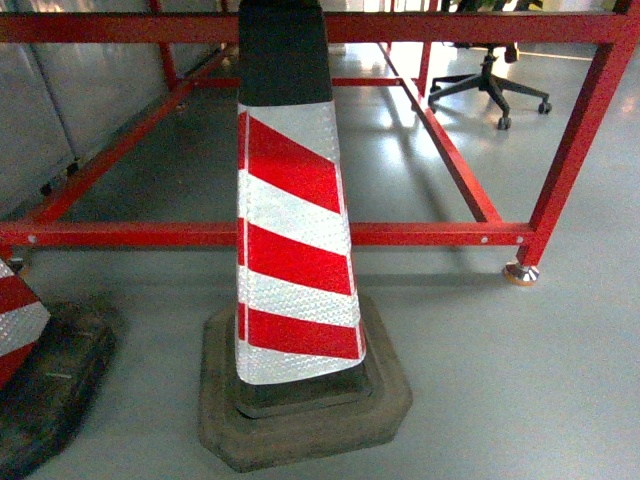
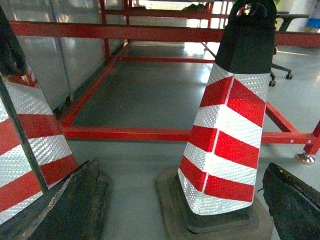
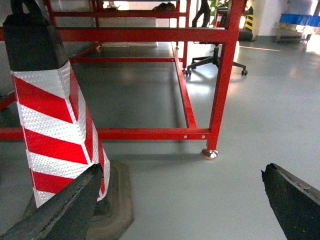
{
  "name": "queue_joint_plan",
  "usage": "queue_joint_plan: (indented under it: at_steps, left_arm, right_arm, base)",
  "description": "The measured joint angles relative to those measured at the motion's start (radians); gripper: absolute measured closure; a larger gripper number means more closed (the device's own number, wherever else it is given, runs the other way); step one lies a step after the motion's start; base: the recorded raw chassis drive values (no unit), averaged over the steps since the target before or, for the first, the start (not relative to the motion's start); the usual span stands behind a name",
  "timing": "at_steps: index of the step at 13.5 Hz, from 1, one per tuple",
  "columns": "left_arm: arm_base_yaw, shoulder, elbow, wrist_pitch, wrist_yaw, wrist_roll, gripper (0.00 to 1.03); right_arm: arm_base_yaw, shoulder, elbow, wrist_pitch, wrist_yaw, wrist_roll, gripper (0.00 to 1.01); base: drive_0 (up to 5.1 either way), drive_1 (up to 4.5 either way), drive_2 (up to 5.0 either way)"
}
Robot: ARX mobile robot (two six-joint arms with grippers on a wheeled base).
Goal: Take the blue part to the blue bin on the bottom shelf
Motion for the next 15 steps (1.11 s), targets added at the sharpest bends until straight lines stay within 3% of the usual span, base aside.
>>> queue_joint_plan:
  at_steps: [15]
  left_arm:
    - [0.0, 0.0, 0.0, 0.0, 0.0, 0.0, 0.05]
  right_arm:
    - [0.0, 0.0, 0.0, 0.0, 0.0, 0.0, 0.03]
  base:
    - [0.0, 0.0, 0.0]
